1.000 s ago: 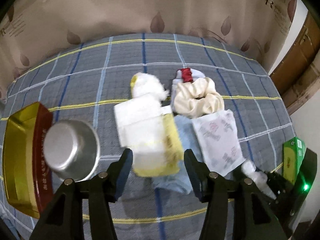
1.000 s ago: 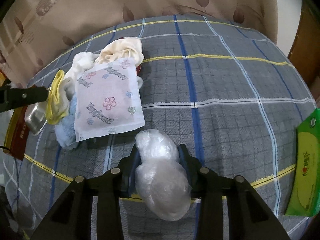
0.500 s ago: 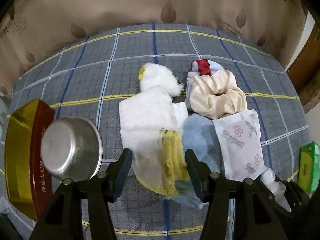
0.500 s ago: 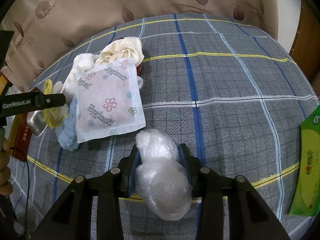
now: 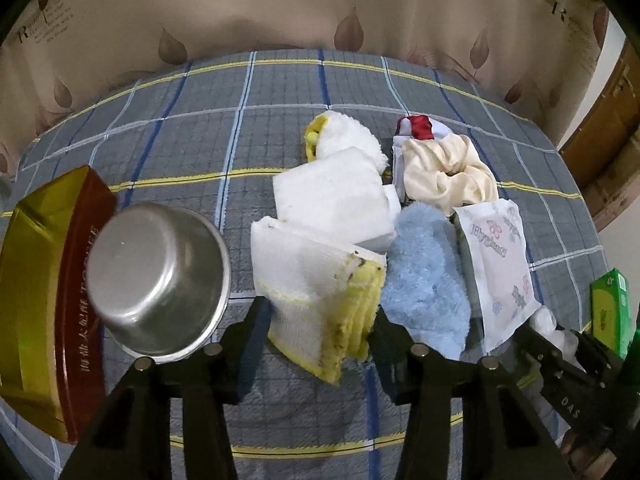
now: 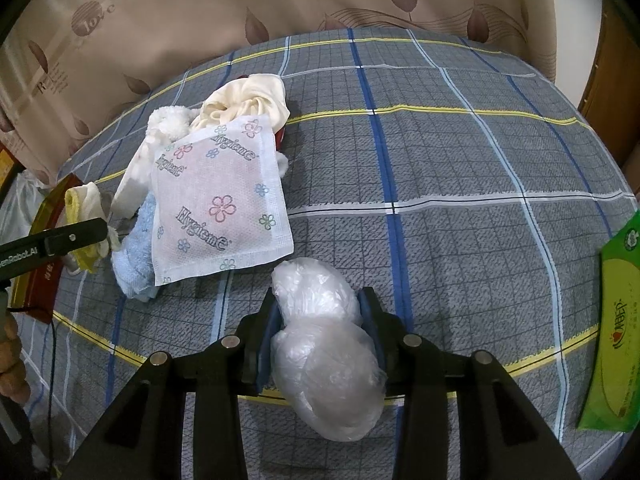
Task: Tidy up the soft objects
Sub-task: 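Grasp the yellow-trimmed white towel with the left gripper while the right holds the plastic bag, then carry the towel with the left gripper into the gold tin tray and release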
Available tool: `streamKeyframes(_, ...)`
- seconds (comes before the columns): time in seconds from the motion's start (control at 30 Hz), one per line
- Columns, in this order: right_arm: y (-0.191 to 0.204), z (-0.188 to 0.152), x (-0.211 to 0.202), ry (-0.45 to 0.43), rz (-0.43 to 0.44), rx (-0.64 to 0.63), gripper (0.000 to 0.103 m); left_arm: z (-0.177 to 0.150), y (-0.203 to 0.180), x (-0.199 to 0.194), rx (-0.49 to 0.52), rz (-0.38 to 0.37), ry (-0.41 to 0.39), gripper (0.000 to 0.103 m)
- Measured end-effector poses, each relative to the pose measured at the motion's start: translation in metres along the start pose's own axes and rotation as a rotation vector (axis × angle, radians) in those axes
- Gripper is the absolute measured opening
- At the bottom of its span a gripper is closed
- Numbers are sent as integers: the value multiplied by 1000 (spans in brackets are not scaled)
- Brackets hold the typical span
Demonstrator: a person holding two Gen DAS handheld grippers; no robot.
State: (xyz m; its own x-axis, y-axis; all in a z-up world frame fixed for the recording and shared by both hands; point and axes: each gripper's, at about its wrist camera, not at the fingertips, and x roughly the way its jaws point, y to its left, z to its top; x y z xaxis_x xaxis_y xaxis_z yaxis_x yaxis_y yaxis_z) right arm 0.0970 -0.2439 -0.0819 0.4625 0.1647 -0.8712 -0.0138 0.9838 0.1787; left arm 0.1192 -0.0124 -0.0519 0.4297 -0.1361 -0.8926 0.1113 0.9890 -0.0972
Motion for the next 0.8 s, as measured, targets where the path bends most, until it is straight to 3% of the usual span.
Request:
streamKeyframes(0.03,0,0,0,0,0,1,38,0,0,-1,2,-2,-3,35)
streamKeyframes(0.13,0,0,1,-1,0,1,38,1,-1,-9,18,-2,-25,29)
streamKeyframes(0.27,0,0,0,-2,0,-2,38,-1,-1,-14,33,-9,-32,28)
streamKeyframes(0.33,0,0,1,-1,0,-1,38,-2,-1,-16,36,-7,-33,23)
streamKeyframes(0.8,1,-1,1,-3,-5,-7,38,3,25,-48,-6,4,-70,22)
